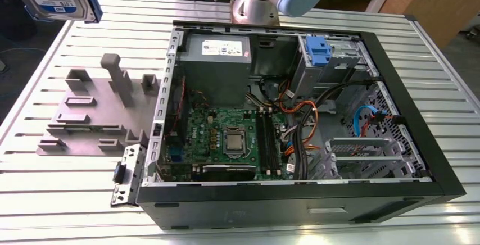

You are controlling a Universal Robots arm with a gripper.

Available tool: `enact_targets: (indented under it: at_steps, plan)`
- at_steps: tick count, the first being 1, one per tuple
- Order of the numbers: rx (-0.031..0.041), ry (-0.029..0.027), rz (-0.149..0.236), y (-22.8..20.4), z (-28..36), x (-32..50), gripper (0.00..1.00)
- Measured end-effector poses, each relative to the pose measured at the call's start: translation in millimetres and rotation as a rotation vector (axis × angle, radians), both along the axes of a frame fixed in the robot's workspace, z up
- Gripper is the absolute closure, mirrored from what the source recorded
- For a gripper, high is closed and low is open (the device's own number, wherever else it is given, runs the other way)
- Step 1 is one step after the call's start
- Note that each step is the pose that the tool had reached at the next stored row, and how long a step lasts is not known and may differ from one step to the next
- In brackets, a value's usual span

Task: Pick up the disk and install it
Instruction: 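Pick up the disk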

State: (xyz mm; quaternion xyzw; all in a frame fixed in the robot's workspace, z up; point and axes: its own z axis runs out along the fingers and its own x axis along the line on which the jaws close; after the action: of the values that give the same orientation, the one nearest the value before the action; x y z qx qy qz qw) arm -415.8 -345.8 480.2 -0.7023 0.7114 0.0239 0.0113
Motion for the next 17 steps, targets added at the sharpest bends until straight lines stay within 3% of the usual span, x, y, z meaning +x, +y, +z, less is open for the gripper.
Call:
enact_targets:
  at_steps: [5,14,17]
  plan:
    - [-0.0005,0.0001,0.0,-0.2,0.7,0.4,0.64]
    - [-0.0005,0.0001,0.0,-0.1,8.1,0.7,0.64]
    - [-0.0006,0.0002,0.0,-2.7,8.2,1.5,0.64]
